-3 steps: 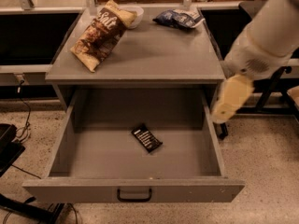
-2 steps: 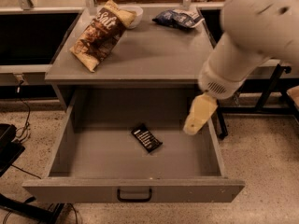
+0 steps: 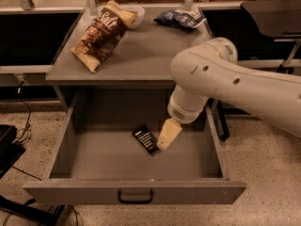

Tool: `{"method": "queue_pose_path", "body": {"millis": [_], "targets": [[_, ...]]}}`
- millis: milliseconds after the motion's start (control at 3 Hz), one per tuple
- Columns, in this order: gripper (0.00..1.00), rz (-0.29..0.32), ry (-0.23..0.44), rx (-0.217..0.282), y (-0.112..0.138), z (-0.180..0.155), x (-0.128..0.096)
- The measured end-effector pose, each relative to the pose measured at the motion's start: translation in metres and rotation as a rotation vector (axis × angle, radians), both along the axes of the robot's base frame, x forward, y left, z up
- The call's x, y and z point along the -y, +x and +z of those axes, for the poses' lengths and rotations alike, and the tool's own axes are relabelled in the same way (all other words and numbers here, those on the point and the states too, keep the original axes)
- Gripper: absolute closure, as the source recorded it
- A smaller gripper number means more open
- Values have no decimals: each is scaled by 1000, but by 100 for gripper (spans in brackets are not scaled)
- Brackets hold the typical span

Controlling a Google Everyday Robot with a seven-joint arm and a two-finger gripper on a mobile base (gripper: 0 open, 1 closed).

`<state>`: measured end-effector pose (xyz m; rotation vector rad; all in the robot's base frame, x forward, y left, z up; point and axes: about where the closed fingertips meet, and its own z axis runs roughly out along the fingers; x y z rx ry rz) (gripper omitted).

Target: Pick rxbar chocolate from top drawer and place on counter

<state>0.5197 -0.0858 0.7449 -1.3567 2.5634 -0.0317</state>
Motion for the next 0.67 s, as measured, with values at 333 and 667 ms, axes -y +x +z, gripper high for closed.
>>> {"method": "queue_pose_path", "body": {"millis": [333,667], "targets": [[0,-53,16,0,1,0,0],[0,-54,4,-25,5,-19,-10]]}}
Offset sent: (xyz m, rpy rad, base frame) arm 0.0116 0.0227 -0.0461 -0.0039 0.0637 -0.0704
